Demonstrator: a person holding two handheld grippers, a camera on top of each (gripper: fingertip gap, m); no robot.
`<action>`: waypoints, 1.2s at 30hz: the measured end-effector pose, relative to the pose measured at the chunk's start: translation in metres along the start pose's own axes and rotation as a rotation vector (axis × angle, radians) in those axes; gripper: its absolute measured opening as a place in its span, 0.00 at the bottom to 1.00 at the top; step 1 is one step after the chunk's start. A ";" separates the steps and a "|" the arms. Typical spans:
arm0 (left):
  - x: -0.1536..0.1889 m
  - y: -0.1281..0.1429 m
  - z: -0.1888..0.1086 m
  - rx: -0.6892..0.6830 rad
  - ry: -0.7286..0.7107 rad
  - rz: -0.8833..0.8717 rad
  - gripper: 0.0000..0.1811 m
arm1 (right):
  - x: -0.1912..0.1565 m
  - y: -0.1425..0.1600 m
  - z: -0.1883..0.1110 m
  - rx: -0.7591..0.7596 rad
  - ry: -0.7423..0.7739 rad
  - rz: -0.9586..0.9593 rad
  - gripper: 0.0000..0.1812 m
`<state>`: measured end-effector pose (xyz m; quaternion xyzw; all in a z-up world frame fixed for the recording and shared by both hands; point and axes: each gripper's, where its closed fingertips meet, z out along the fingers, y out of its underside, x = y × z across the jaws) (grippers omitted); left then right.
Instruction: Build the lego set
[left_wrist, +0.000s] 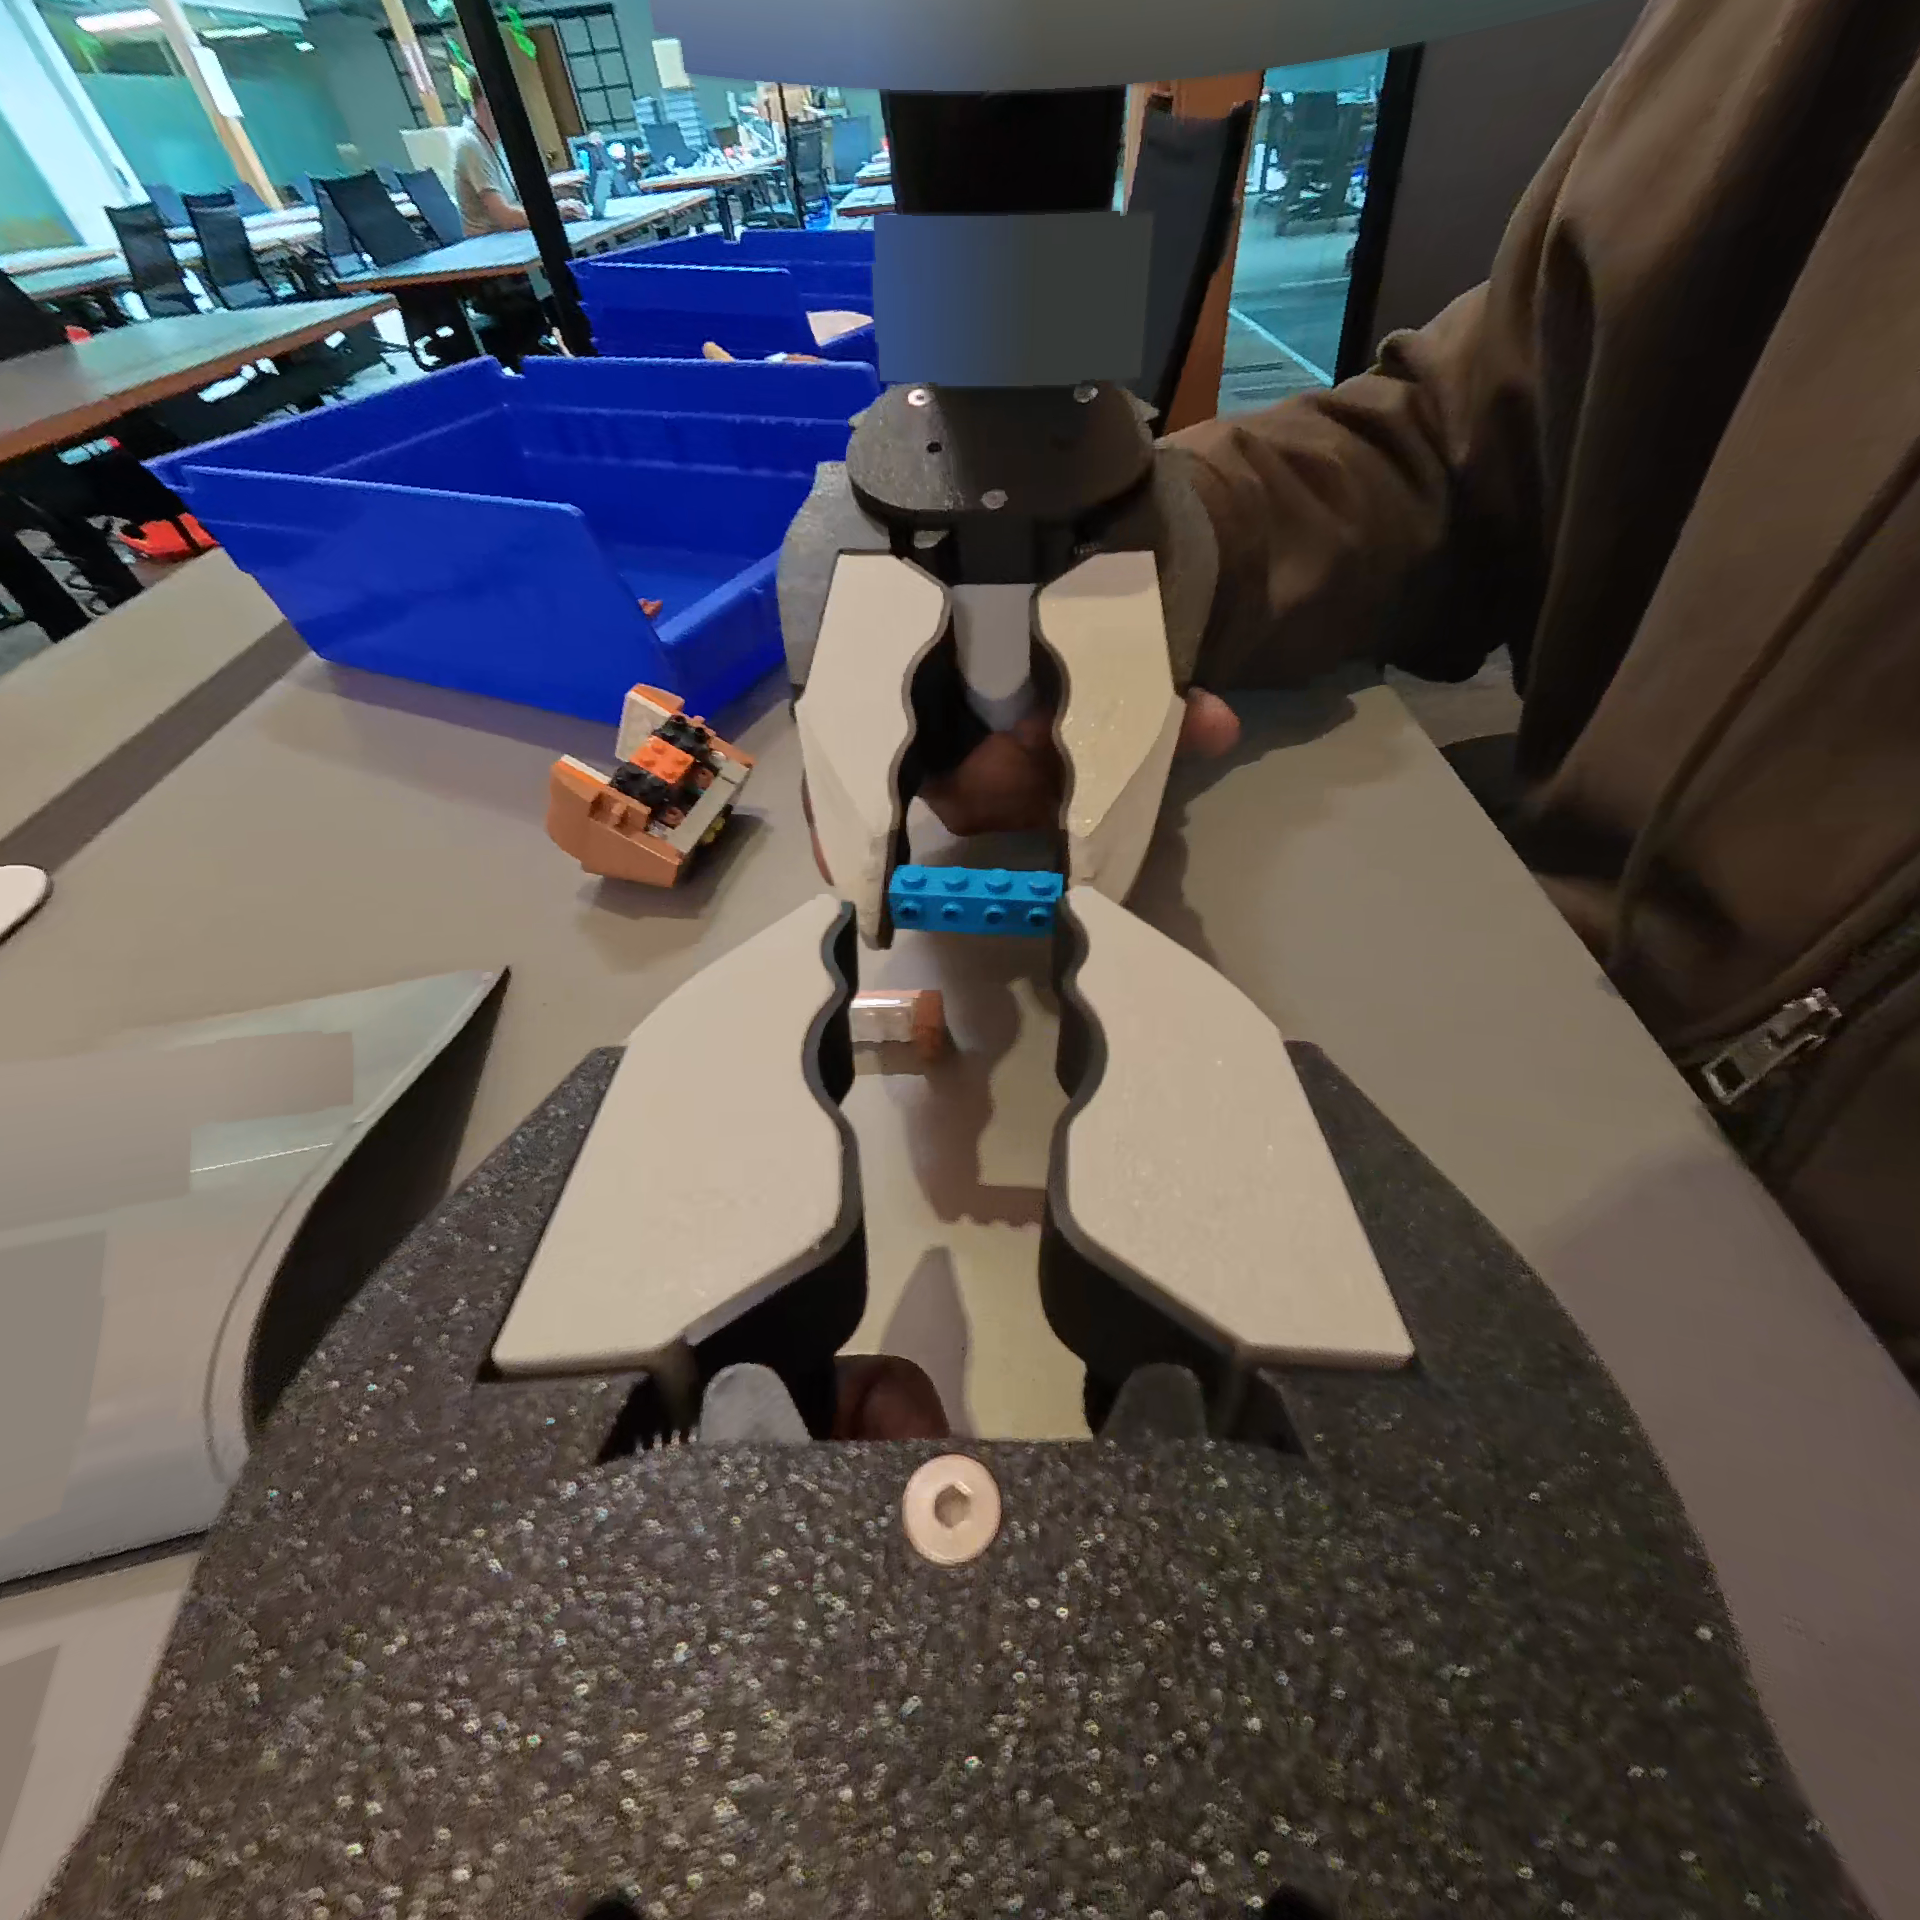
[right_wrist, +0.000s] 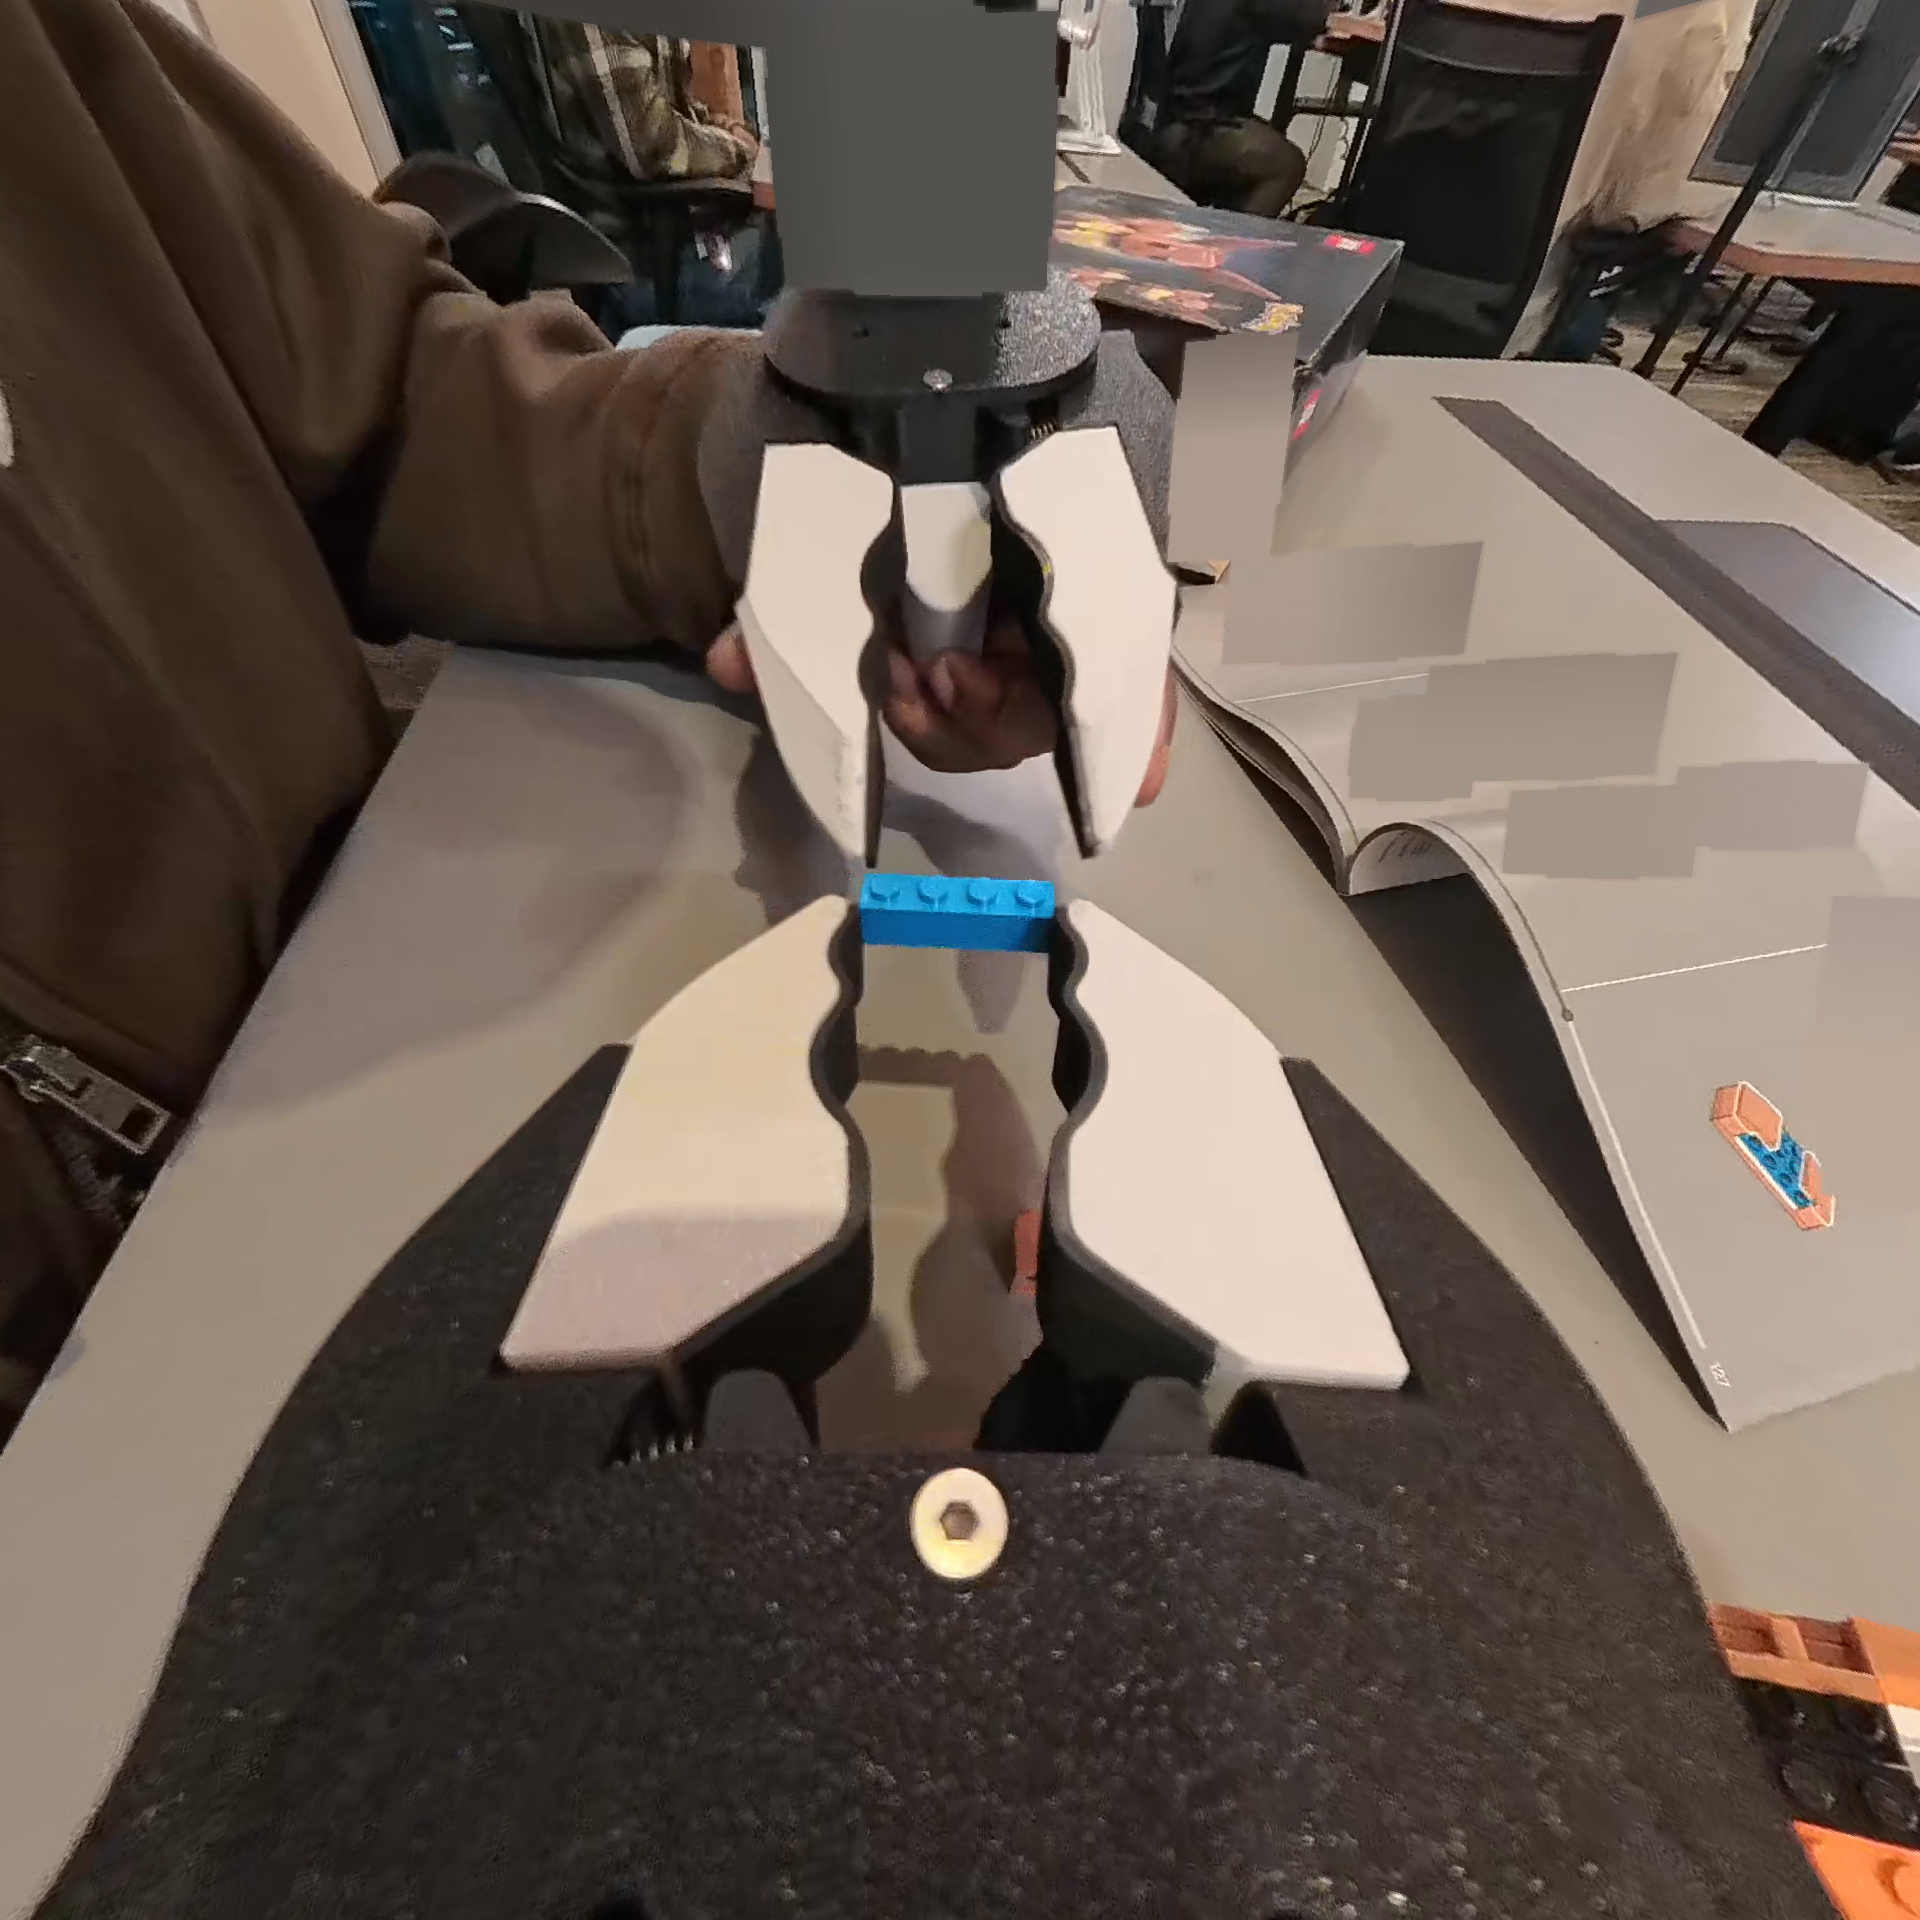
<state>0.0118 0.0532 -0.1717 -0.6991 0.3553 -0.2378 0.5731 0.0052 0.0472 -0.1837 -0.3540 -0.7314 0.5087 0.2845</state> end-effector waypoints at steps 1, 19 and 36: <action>0.003 0.000 0.000 0.000 0.016 -0.012 0.20 | 0.000 0.000 0.000 0.003 -0.001 0.003 0.19; -0.014 0.063 0.021 -0.351 -0.059 -0.104 0.26 | 0.024 0.044 -0.029 -0.266 0.077 -0.022 0.19; -0.013 0.076 0.061 -0.576 0.006 0.009 0.20 | 0.017 0.071 -0.021 -0.377 -0.001 0.025 0.19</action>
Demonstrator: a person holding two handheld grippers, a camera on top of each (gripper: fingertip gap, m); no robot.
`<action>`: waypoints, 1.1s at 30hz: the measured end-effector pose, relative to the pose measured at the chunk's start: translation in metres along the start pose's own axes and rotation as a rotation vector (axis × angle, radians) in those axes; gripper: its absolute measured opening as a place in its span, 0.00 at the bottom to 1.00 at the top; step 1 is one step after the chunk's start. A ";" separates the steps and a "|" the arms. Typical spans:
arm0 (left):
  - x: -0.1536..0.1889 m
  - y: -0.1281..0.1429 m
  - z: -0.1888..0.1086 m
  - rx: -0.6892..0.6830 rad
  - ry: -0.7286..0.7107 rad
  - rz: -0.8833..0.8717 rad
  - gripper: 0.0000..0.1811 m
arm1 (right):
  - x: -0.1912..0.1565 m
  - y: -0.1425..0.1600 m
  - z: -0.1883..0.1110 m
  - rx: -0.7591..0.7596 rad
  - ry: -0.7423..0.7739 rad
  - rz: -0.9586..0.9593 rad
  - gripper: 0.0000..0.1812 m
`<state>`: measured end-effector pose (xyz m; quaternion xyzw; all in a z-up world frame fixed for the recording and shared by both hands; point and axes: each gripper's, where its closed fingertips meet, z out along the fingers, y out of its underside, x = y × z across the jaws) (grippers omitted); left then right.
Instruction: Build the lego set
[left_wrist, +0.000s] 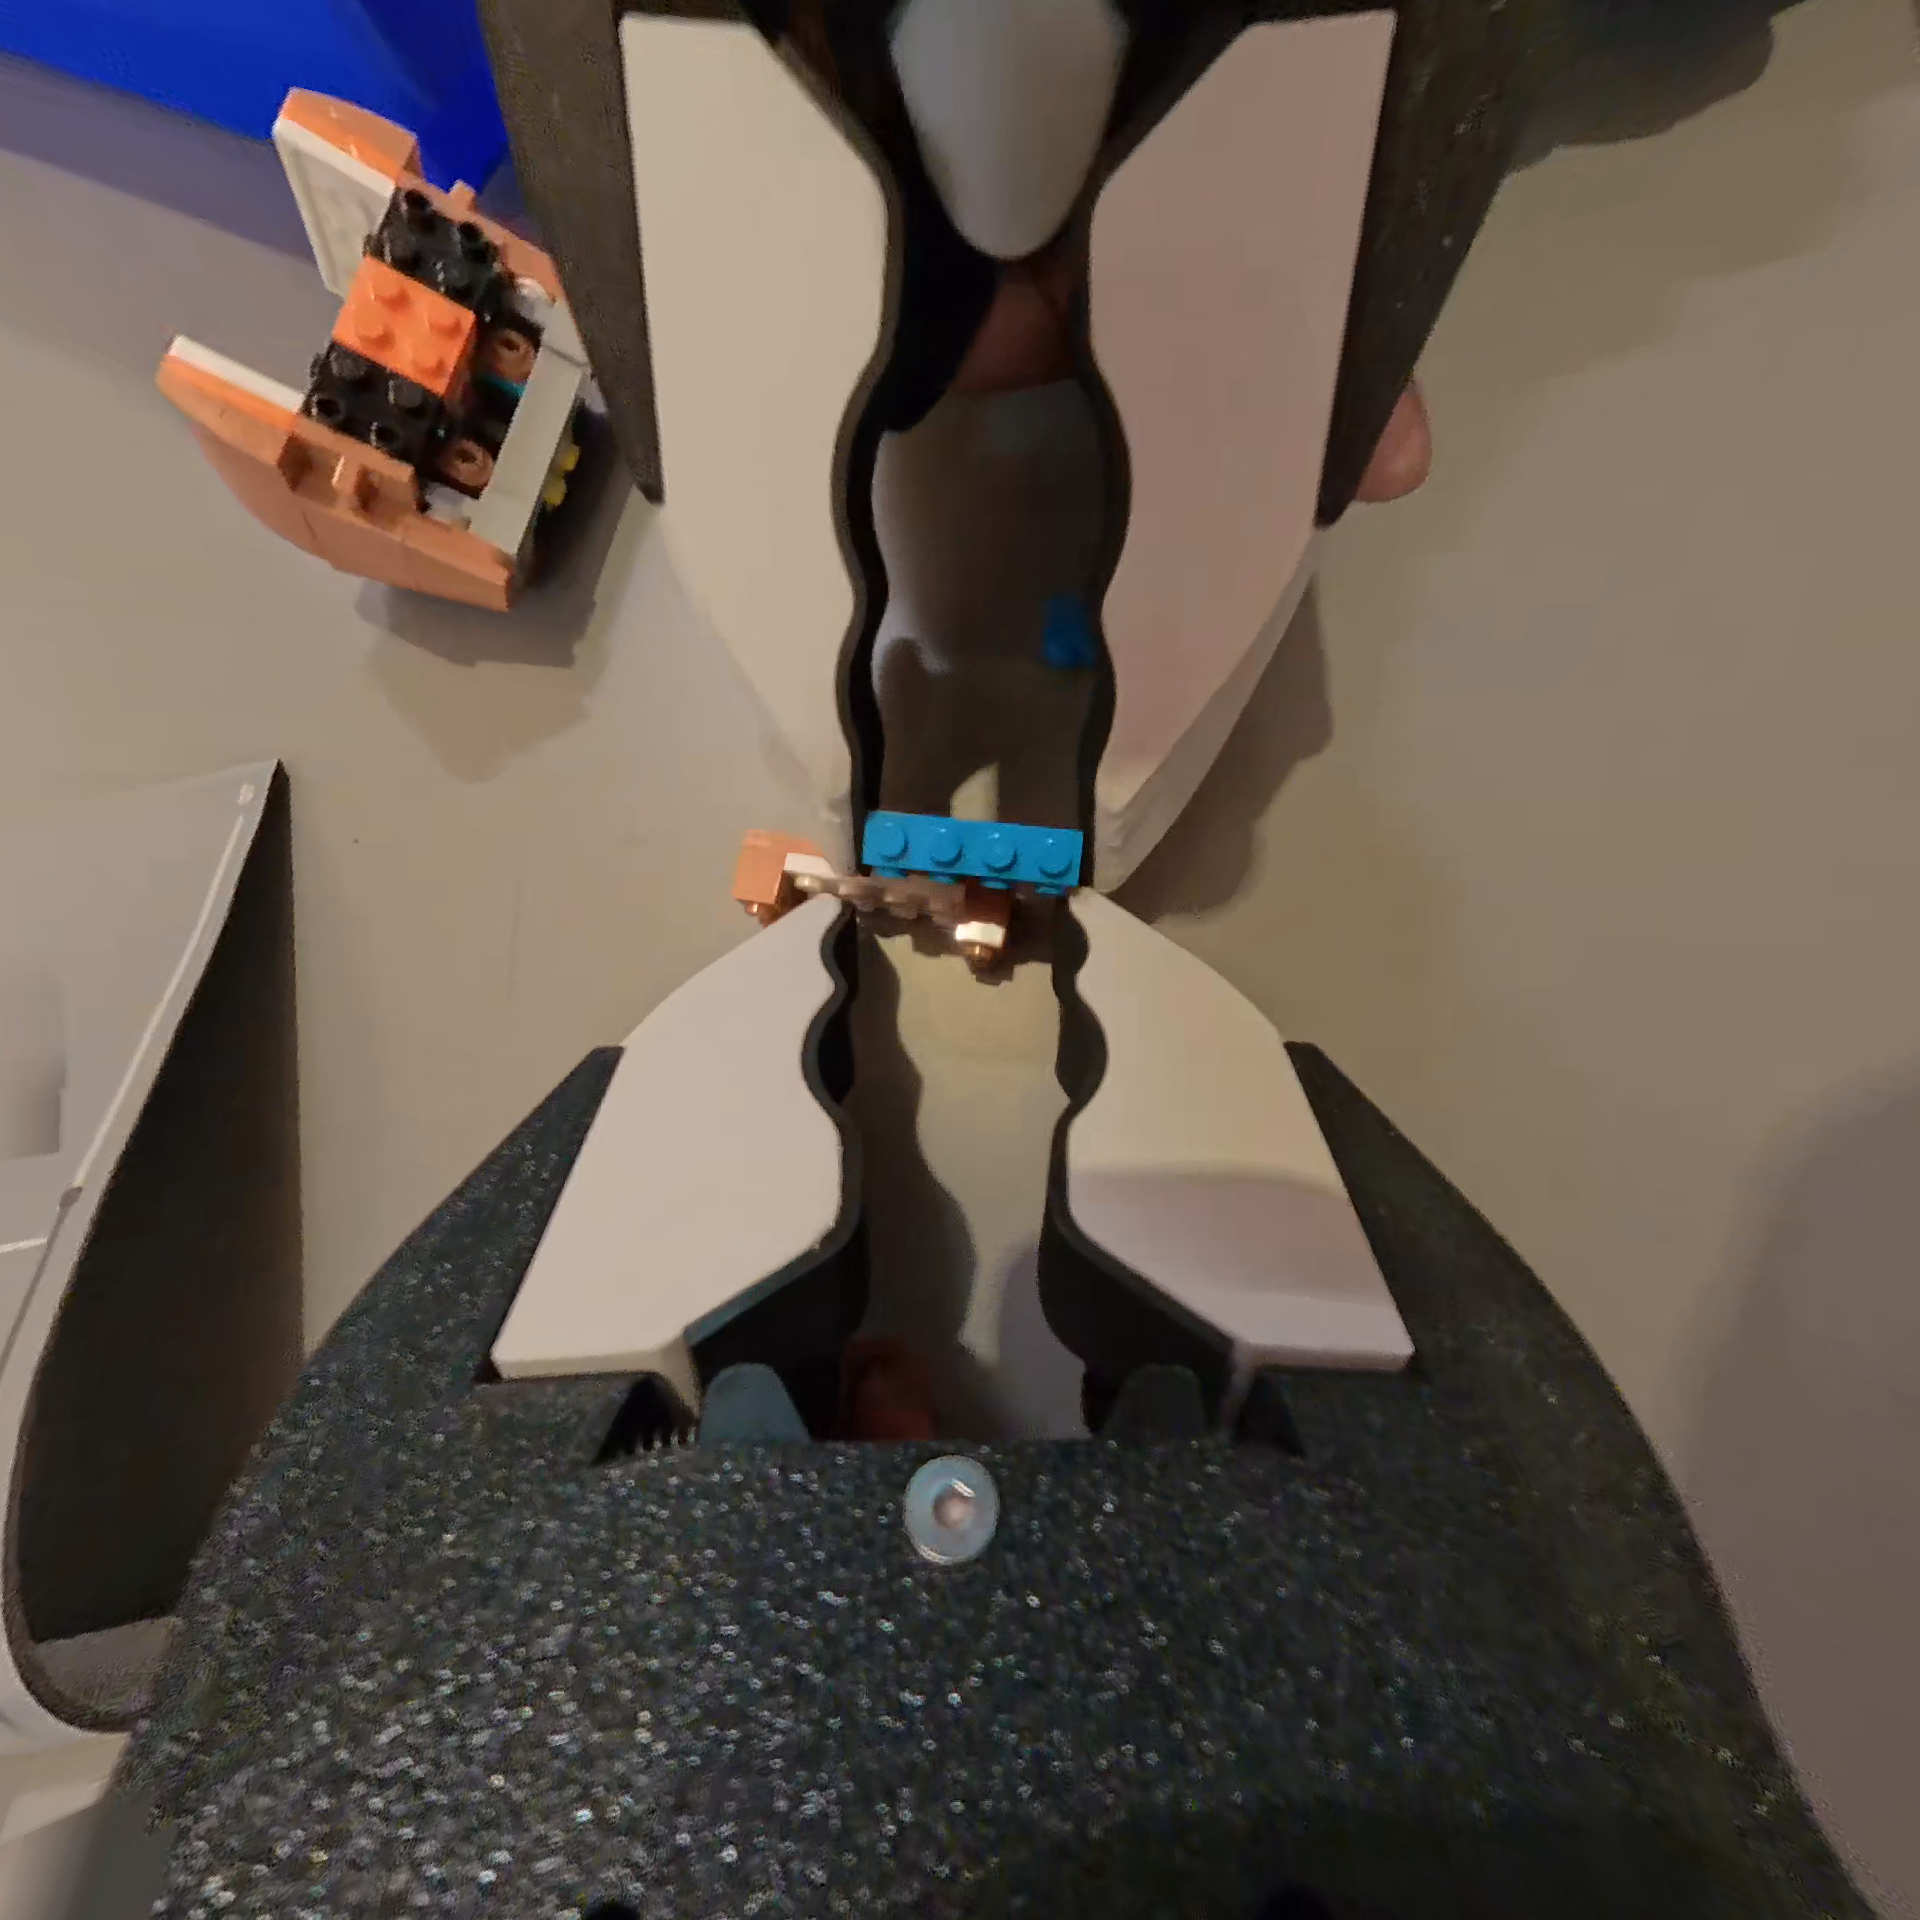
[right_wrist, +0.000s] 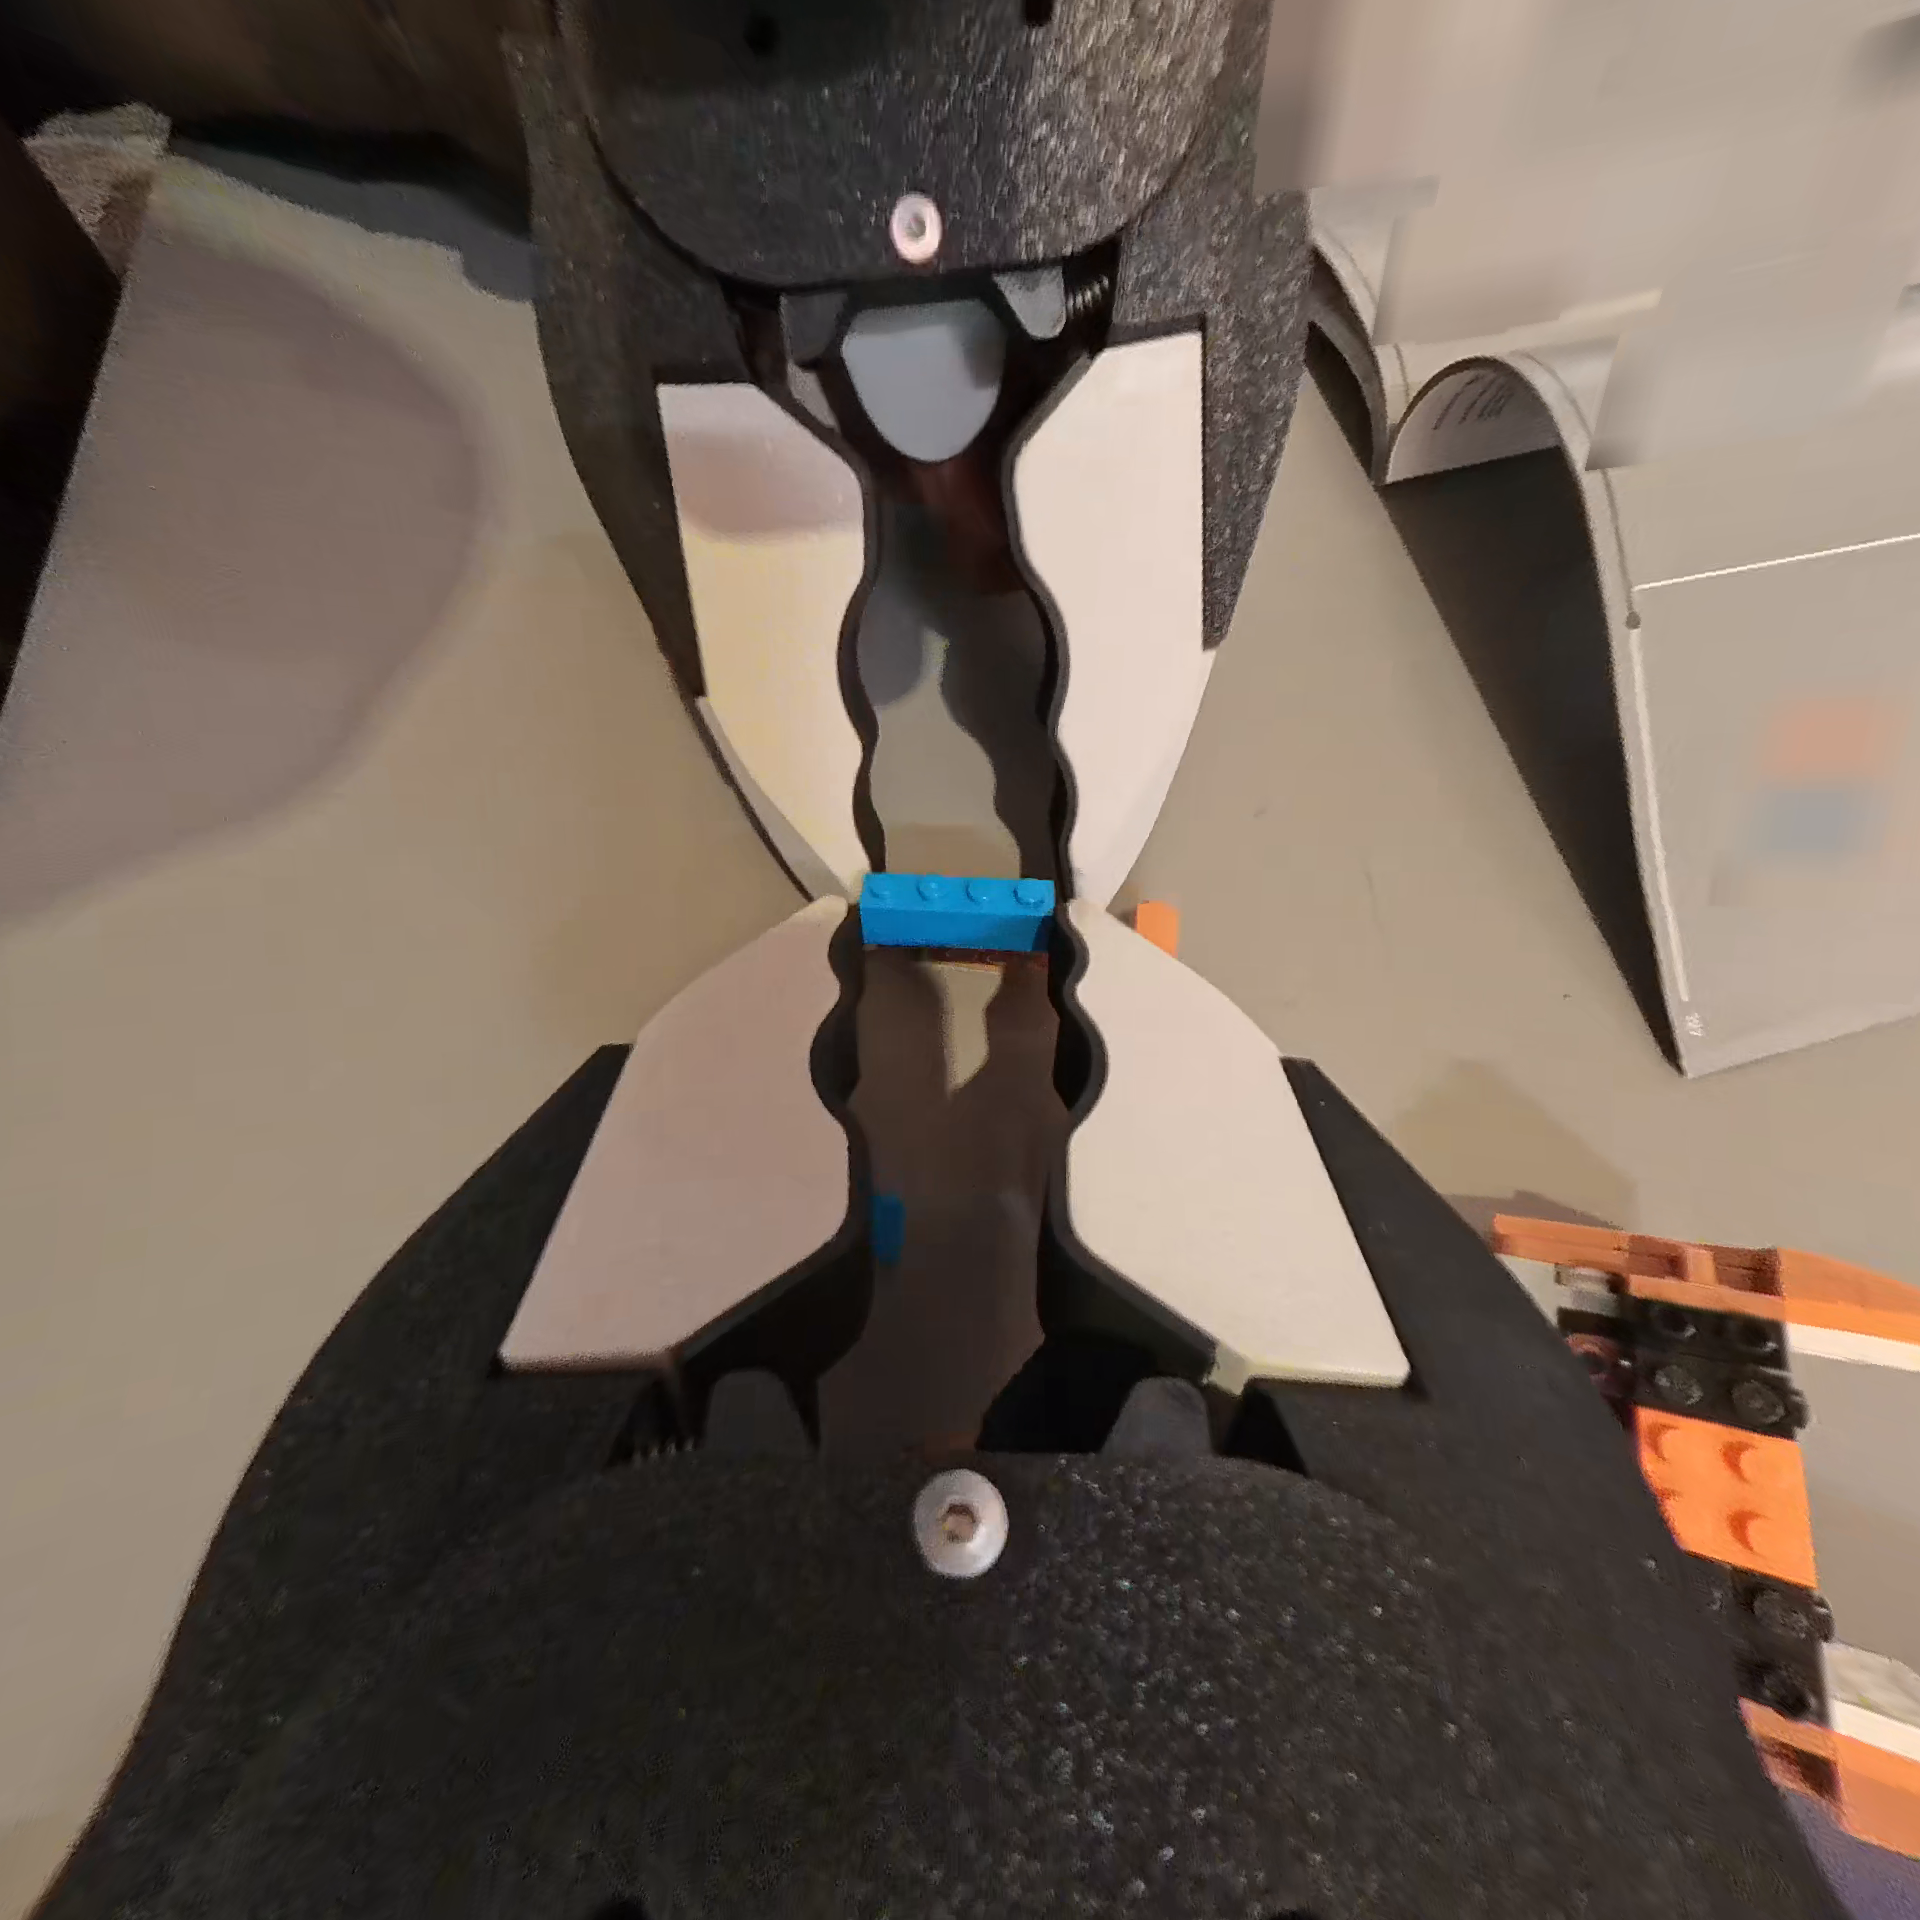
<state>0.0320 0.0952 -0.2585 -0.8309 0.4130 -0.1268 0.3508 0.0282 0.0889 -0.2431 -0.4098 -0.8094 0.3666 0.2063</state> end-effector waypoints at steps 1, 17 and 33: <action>0.000 0.000 0.000 -0.005 0.001 0.020 0.20 | 0.000 0.003 0.001 -0.015 0.001 0.003 0.19; -0.014 0.000 0.000 0.086 0.081 0.143 0.39 | 0.000 0.016 -0.013 -0.059 0.009 0.025 0.19; -0.004 -0.012 0.012 0.096 0.192 0.173 0.28 | 0.002 0.012 -0.019 0.006 0.008 0.032 0.19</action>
